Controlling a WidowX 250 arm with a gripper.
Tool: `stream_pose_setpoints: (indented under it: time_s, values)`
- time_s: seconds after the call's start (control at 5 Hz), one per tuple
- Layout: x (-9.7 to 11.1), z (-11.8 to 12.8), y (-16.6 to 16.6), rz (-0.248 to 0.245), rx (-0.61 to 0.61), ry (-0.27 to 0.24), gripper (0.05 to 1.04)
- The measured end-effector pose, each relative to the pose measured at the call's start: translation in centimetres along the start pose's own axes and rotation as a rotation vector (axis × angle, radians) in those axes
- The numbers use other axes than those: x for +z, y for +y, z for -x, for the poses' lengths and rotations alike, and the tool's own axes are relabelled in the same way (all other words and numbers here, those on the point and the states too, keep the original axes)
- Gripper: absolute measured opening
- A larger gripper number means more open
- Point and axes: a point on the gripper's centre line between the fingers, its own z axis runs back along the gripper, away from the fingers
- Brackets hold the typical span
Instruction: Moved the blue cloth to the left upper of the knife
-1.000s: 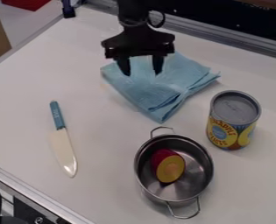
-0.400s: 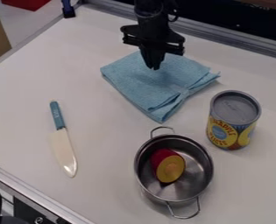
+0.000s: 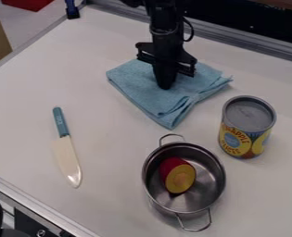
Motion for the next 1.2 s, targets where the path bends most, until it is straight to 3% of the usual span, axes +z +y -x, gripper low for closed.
stream_pose_setpoints:
  time_s: [0.2, 0.8, 1.2]
  values:
    - [-0.1, 0.0, 0.7, -0.008, 0.034, -0.006, 0.052]
    - [0.0, -0.7, 7.1, -0.124, 0.410, -0.058, 0.052]
    - [0.0, 0.0, 11.3, -0.132, 0.460, -0.100, 0.052]
